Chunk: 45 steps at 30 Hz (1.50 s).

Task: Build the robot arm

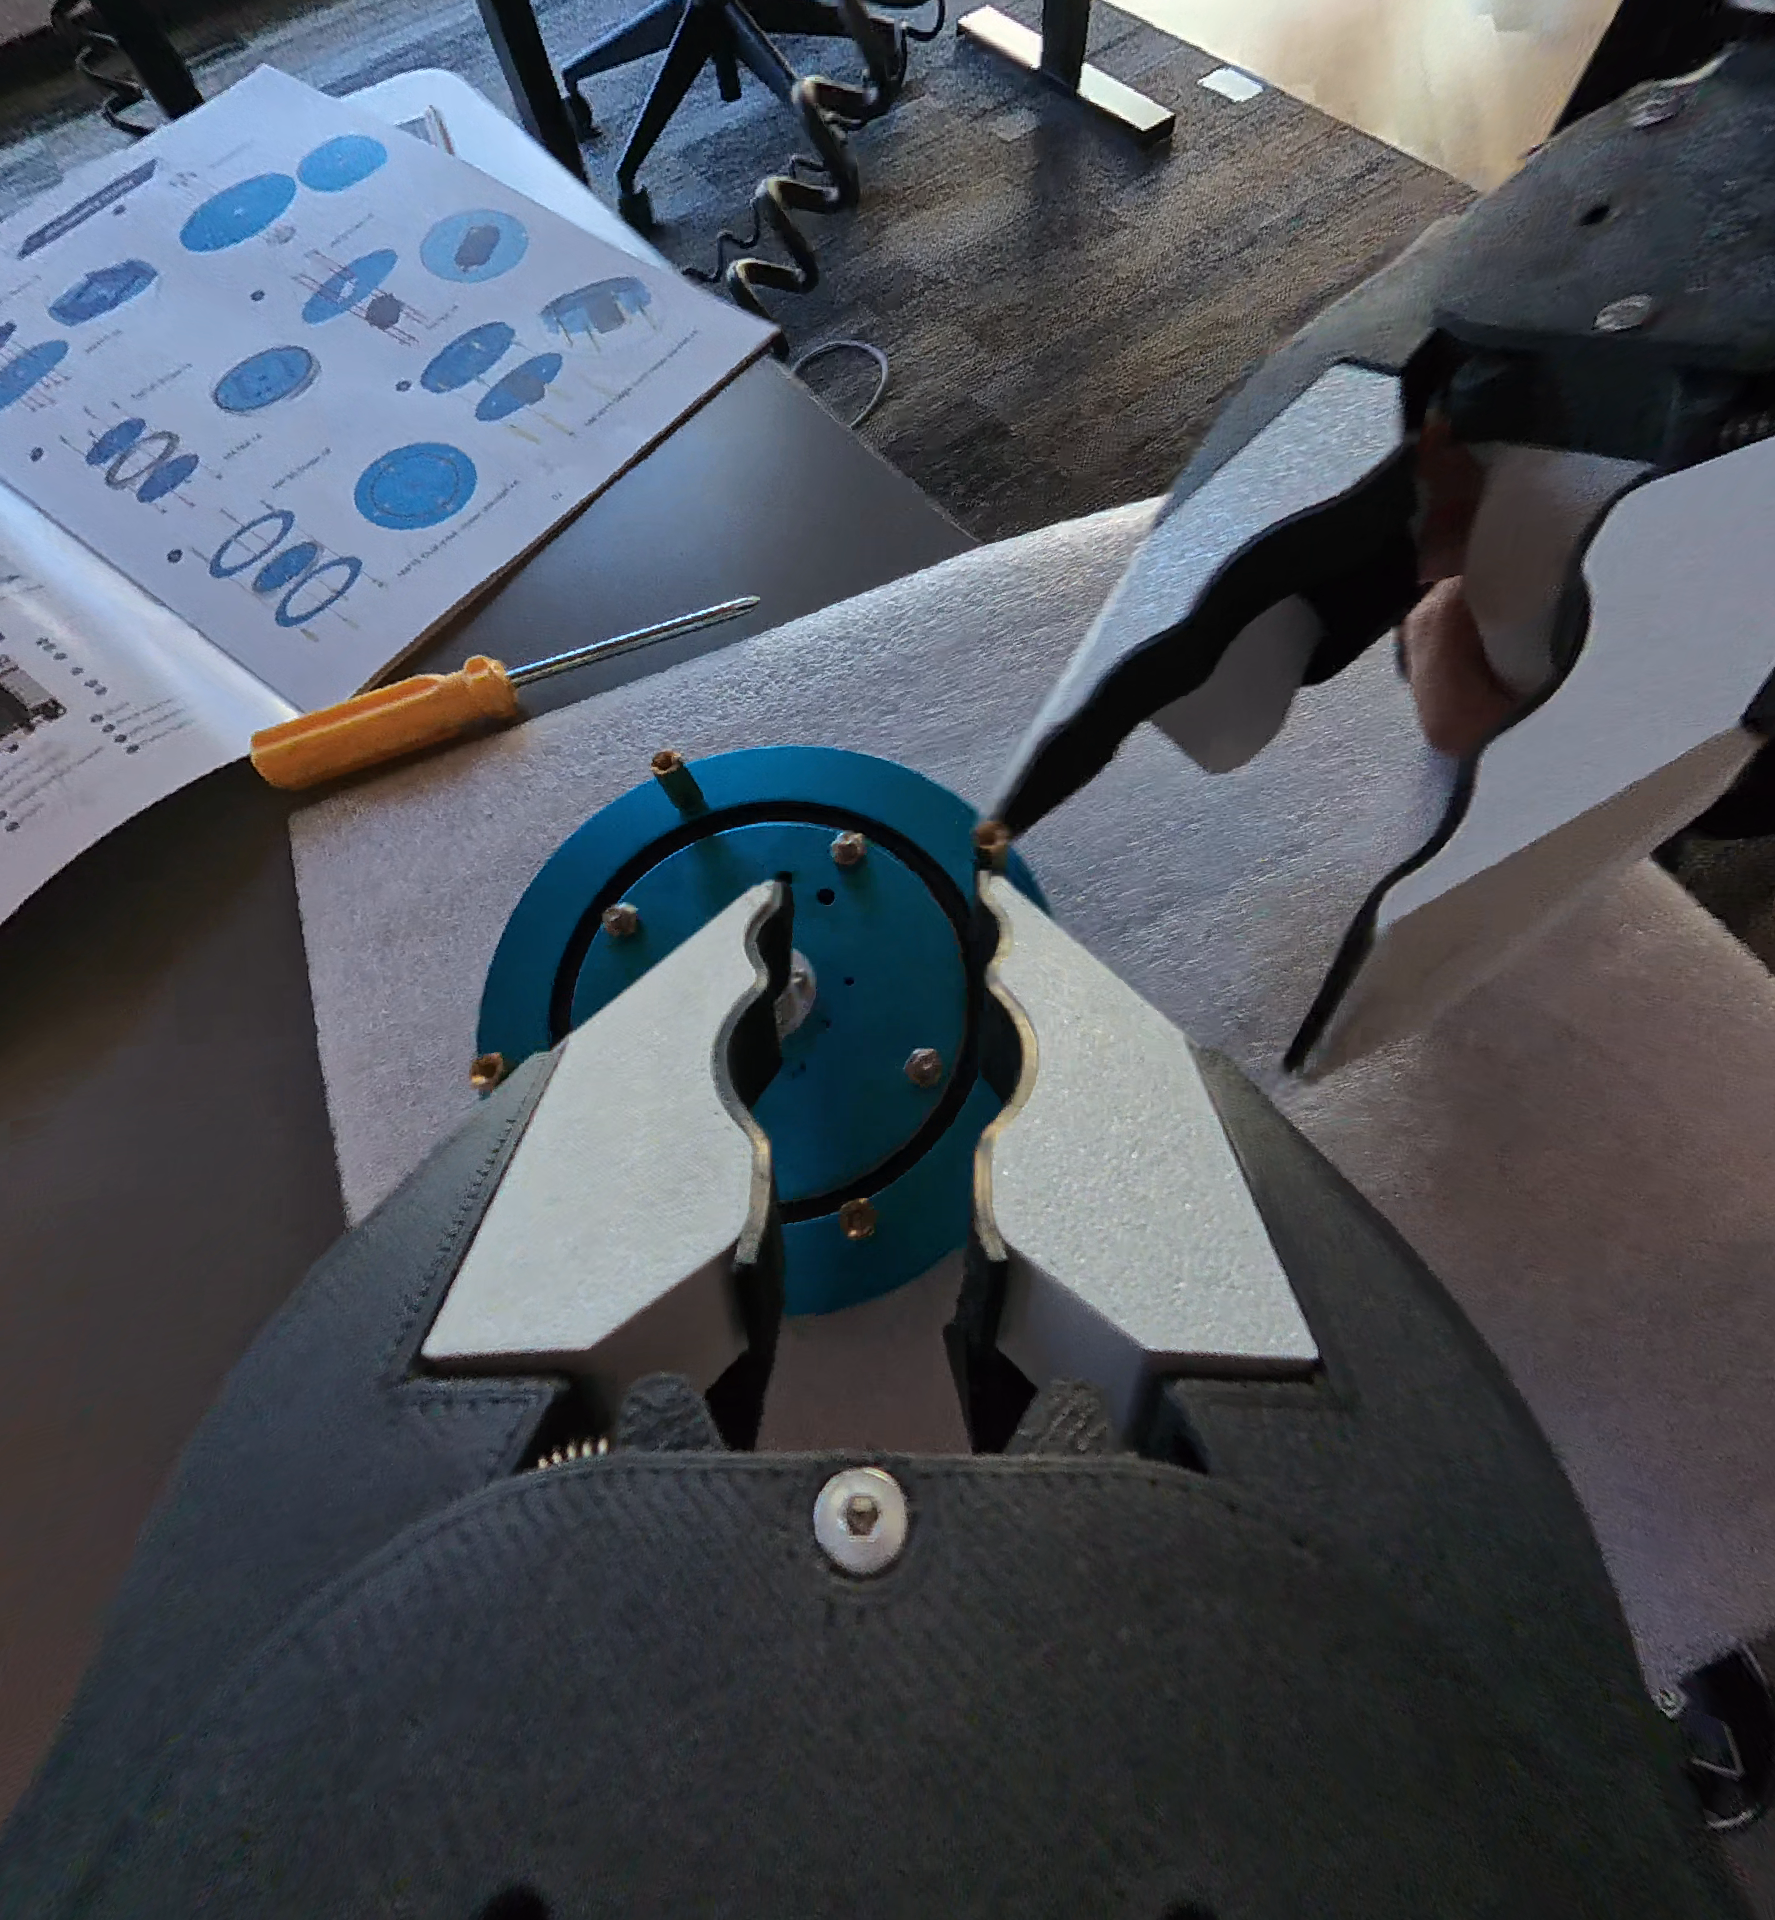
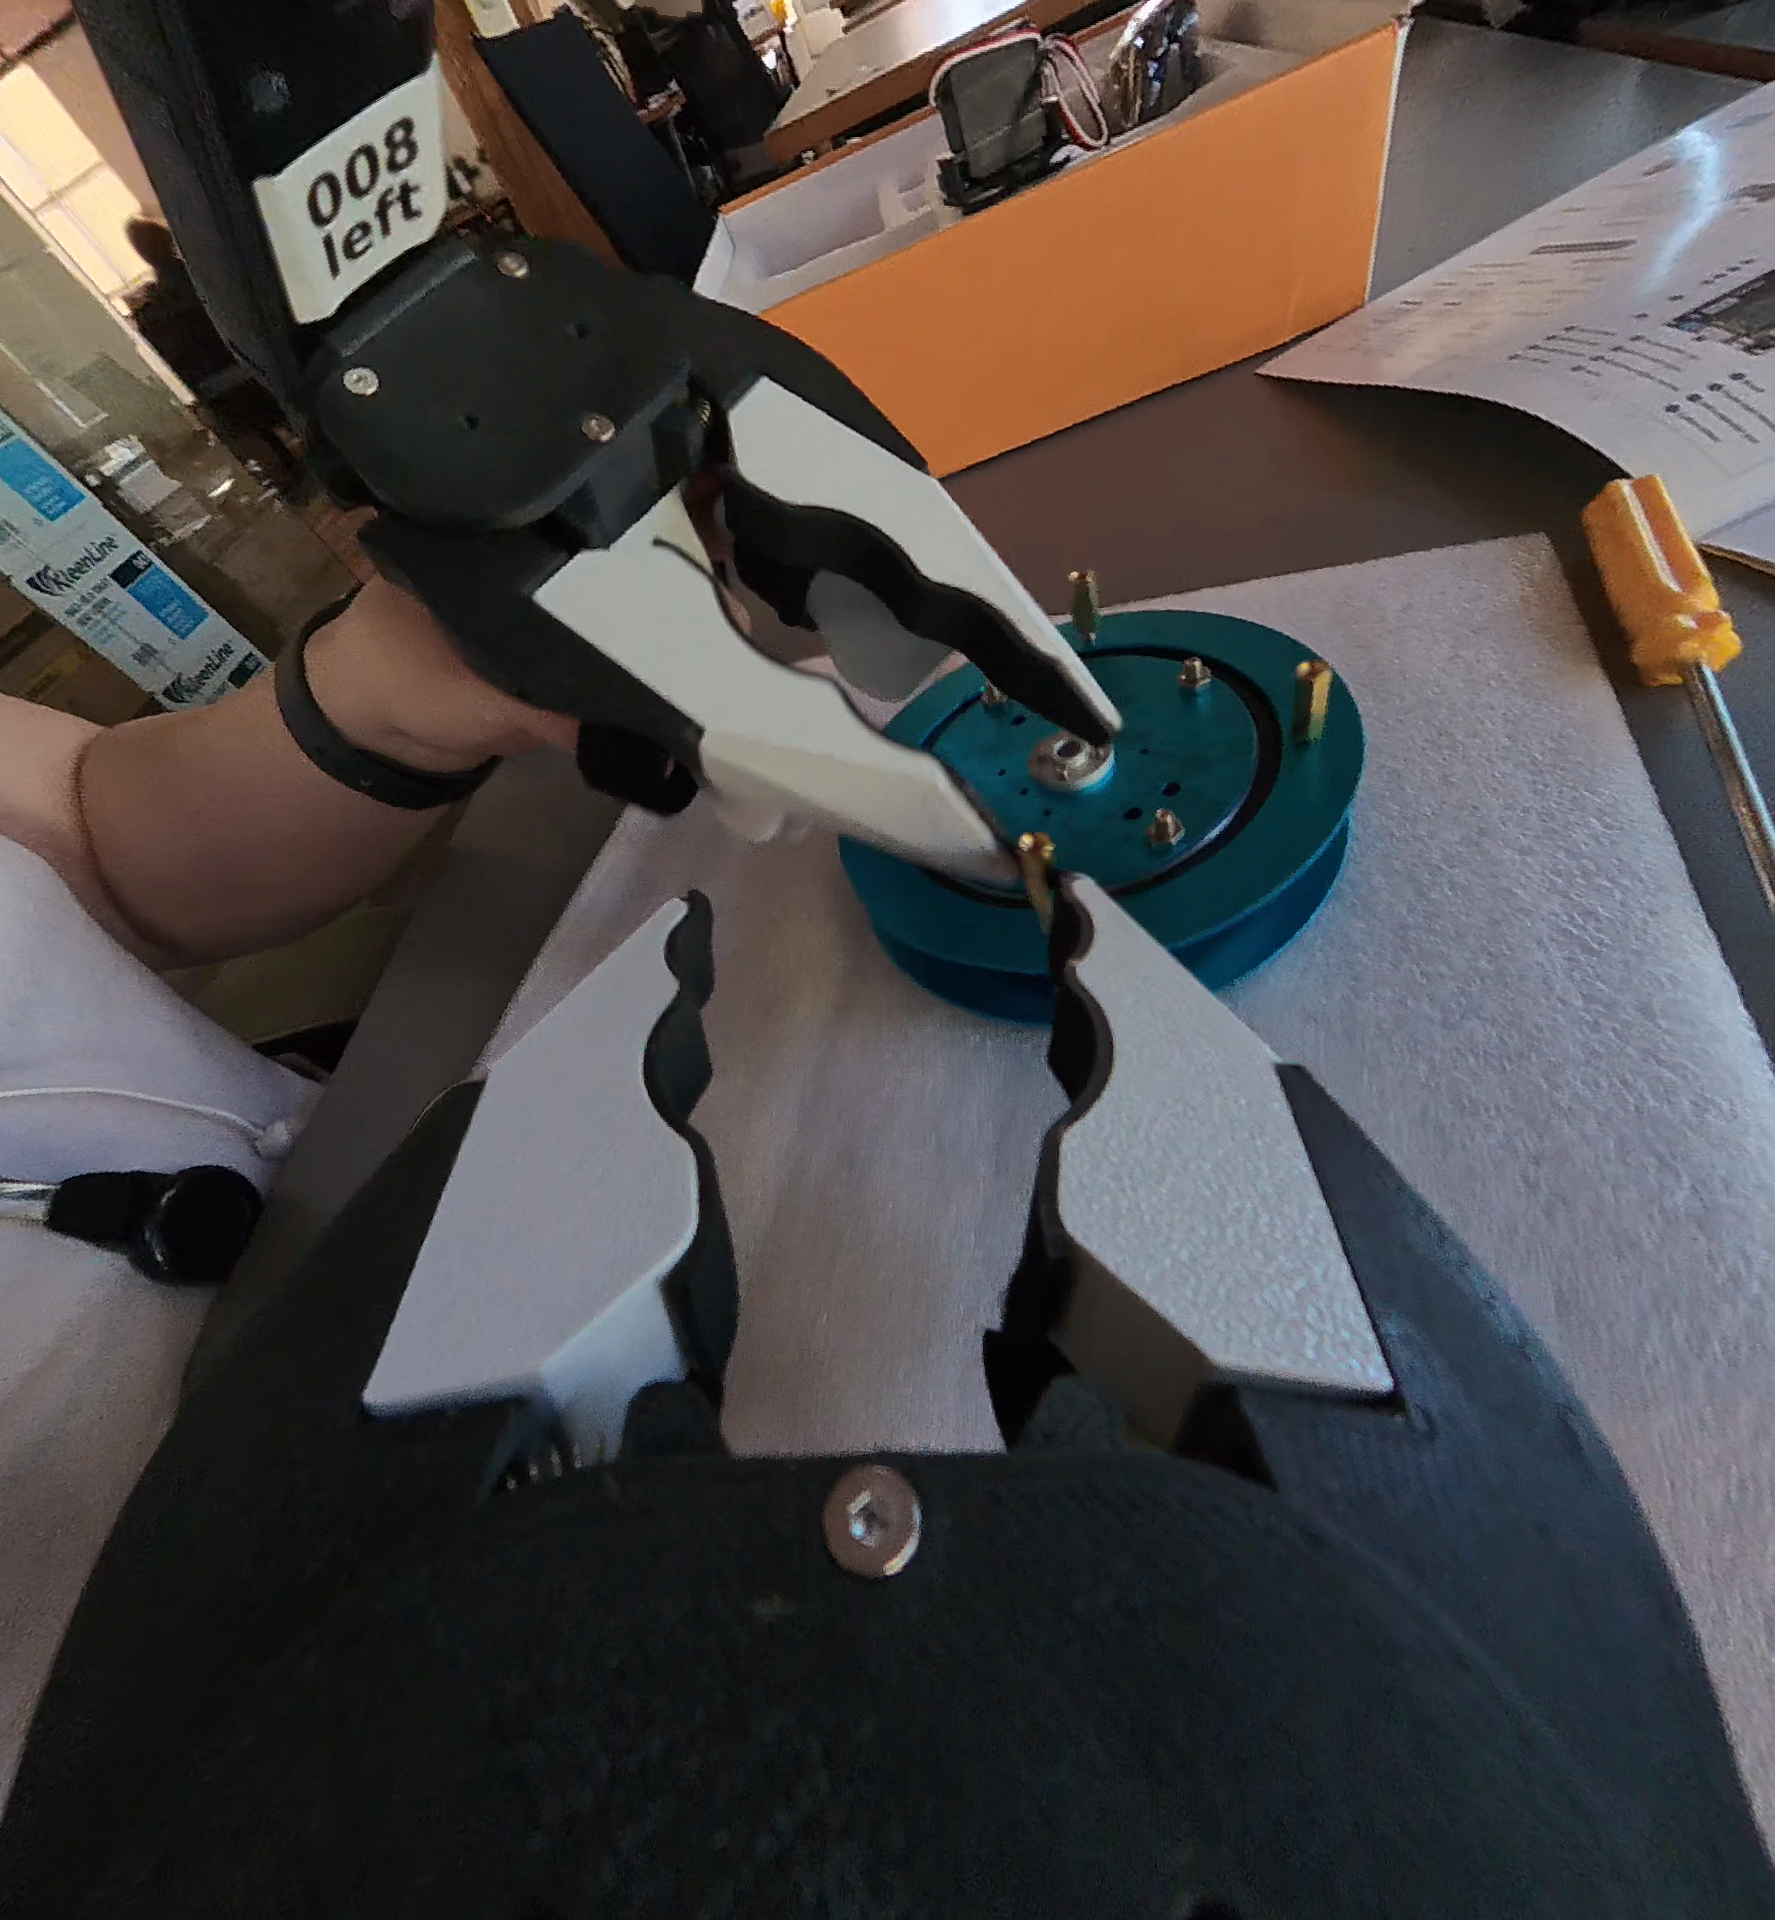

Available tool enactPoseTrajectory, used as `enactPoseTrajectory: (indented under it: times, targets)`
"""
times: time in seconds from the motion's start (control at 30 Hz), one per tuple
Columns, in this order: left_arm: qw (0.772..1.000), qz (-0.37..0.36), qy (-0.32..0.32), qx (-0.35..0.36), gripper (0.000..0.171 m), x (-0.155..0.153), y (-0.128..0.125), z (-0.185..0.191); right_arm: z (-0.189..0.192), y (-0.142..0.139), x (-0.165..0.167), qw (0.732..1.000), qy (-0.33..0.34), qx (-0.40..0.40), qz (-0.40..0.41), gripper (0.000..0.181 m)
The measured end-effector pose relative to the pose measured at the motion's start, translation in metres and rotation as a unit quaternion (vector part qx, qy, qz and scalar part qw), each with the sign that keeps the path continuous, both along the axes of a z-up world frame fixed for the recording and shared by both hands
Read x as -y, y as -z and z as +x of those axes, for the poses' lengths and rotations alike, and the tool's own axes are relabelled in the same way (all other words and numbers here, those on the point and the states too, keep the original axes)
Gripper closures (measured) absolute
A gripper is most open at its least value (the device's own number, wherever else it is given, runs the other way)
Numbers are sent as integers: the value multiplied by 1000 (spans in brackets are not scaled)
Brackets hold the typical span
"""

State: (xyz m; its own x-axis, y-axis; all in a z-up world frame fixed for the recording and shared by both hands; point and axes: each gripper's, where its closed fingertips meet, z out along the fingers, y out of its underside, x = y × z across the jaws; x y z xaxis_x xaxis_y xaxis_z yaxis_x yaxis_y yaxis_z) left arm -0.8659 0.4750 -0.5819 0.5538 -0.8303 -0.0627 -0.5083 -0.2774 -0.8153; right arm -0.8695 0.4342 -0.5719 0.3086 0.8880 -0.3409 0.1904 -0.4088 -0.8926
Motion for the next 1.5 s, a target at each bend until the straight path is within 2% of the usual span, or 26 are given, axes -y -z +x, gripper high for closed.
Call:
enactPoseTrajectory:
  times: [0.03,0.07,0.13,0.23,0.33,0.37,0.4,0.43,0.5,0.6,0.67,0.77,0.8,0.83,0.9,1.0,1.07,1.13,1.2,1.27,1.4,1.5]
  targets:
    - [1000,2,-8,-6,141,-3,0,-6,3,-1,3,1000,-5,-1,-5,126]
    - [1000,9,-16,-15,141,-6,1,-12,6,-2,4,1000,-1,-5,-9,127]
    - [1000,3,-13,-11,138,-3,-1,-17,9,-3,-1,1000,12,-11,-8,123]
    - [999,-19,25,17,133,9,-7,-1,0,-1,-6,1000,7,-3,5,110]
    - [1000,4,22,-7,133,3,-1,5,-9,2,1,1000,-21,13,19,109]
    - [1000,7,19,-13,128,0,1,3,-8,3,3,999,-22,17,19,107]
    - [1000,4,13,-15,128,-3,1,-1,-3,3,4,999,-15,22,21,108]
    - [1000,5,1,-19,134,-8,0,-9,1,2,8,999,-19,22,21,118]
    - [1000,6,-13,-15,134,-13,-3,-23,9,-2,9,1000,-7,13,19,121]
    - [999,-29,23,27,132,0,-11,-12,7,-5,-4,1000,11,-3,22,109]
    - [998,-28,48,21,130,8,-9,2,-4,-2,-4,1000,-10,-3,13,107]
    - [999,8,32,-20,129,-4,-1,0,-7,4,1,999,-28,20,13,106]
    - [999,9,18,-30,137,-9,0,-8,-3,4,4,999,-27,25,17,112]
    - [999,11,3,-39,136,-15,1,-19,3,3,9,999,-28,27,17,118]
    - [1000,-3,-6,-27,136,-16,-1,-32,11,2,10,1000,-16,23,13,119]
    - [999,-34,31,15,131,-1,-10,-17,6,-3,1,1000,-9,8,19,111]
    - [998,-17,60,-5,128,6,-9,-1,-4,-1,-2,999,-21,17,23,107]
    - [998,18,53,-39,127,-1,-4,3,-9,1,0,999,-34,26,28,108]
    - [998,11,44,-32,127,-6,-3,2,-5,2,2,998,-27,35,33,105]
    - [999,0,29,-25,135,-11,-3,-8,5,1,7,999,-26,37,27,119]
    - [999,-21,40,-2,133,-3,-7,-14,12,-3,-1,1000,-1,11,24,115]
    - [998,-9,55,-16,132,1,-5,-1,-1,-4,-5,1000,-18,1,18,111]
